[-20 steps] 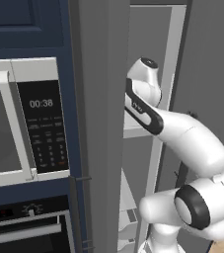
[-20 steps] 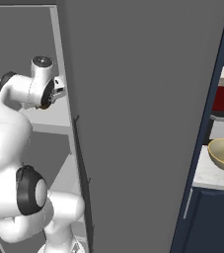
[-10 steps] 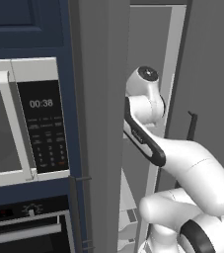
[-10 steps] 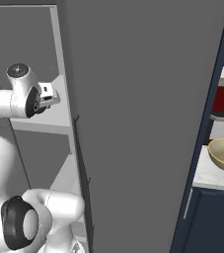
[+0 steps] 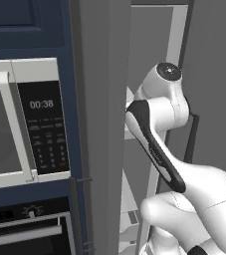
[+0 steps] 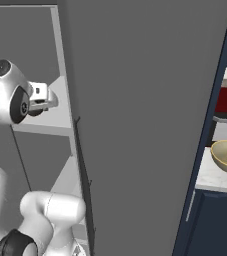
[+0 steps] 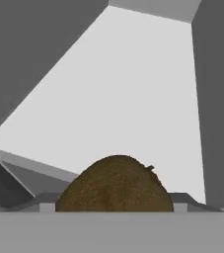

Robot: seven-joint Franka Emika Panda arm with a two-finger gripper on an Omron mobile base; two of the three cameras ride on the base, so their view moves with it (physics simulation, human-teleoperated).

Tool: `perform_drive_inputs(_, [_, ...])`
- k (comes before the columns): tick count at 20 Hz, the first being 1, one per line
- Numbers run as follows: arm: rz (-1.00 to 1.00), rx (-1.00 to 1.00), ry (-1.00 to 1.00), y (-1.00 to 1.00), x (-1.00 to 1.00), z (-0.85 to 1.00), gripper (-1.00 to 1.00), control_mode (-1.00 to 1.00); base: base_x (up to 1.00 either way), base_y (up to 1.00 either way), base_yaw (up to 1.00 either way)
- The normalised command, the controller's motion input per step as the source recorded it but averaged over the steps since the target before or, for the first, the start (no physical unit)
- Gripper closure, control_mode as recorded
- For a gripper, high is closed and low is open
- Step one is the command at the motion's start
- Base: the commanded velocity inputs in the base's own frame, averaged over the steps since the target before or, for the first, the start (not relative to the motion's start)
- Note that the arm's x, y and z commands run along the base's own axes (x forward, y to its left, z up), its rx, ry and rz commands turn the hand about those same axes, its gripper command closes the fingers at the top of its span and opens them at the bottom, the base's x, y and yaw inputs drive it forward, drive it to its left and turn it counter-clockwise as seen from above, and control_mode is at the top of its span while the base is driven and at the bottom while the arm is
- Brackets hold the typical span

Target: Take the pear, fish, and kiwi from the freezer and place them in the bowl on the counter.

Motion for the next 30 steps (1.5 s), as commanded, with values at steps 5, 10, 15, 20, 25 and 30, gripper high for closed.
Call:
perform_drive_inputs(5, [-0.10, 0.08, 0.00, -0.21, -0.82, 0.31, 1.00, -1.00, 0.00, 0.00, 0.00])
perform_drive_inputs(10, [-0.08, 0.04, -0.01, -0.18, -0.89, 0.14, 1.00, -1.00, 0.00, 0.00, 0.00])
perform_drive_inputs(15, [-0.08, 0.00, -0.02, -0.29, -0.54, 0.24, 1.00, -1.00, 0.00, 0.00, 0.00])
perform_drive_inputs(20, [-0.04, 0.00, 0.00, -0.47, -0.41, 0.10, 1.00, -1.00, 0.00, 0.00, 0.00])
perform_drive_inputs(25, [0.00, 0.00, 0.00, -0.34, -0.56, 0.01, 1.00, -1.00, 0.00, 0.00, 0.00])
perform_drive_inputs(30, [0.00, 0.00, 0.00, -0.02, -0.31, 0.00, 1.00, -1.00, 0.00, 0.00, 0.00])
